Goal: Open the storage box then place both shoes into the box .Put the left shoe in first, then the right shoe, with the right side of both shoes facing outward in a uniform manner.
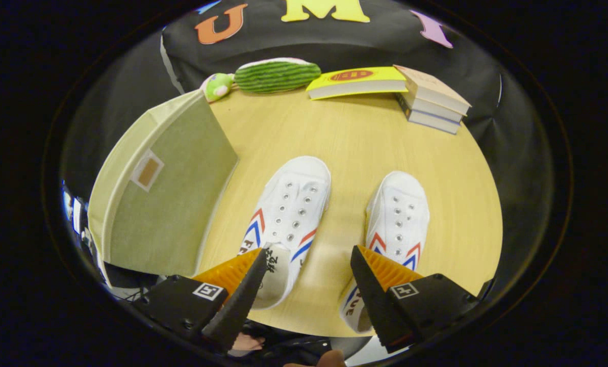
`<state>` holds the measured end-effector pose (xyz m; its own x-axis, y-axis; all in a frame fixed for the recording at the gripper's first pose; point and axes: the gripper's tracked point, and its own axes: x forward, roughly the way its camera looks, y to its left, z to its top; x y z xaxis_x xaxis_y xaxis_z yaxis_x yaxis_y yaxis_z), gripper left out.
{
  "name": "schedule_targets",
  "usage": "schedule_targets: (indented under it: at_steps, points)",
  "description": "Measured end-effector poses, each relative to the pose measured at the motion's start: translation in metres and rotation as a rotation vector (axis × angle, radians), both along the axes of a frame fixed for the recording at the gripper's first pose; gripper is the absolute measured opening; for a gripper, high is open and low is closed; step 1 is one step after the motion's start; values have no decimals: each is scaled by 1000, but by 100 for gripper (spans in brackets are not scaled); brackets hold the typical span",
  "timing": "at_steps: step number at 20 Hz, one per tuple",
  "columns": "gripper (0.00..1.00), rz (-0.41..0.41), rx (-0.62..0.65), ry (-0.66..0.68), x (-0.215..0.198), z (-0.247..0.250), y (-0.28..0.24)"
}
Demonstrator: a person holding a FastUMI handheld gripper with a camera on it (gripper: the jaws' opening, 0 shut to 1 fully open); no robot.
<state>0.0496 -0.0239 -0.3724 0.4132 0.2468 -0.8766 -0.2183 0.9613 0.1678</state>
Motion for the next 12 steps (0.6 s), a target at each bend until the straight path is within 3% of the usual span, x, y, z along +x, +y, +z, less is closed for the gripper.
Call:
schedule_targets:
  at_steps: [7, 12]
  points:
    - [98, -55, 87, 119, 8, -30, 15]
    - [51, -104, 181, 187, 3, -37, 35]
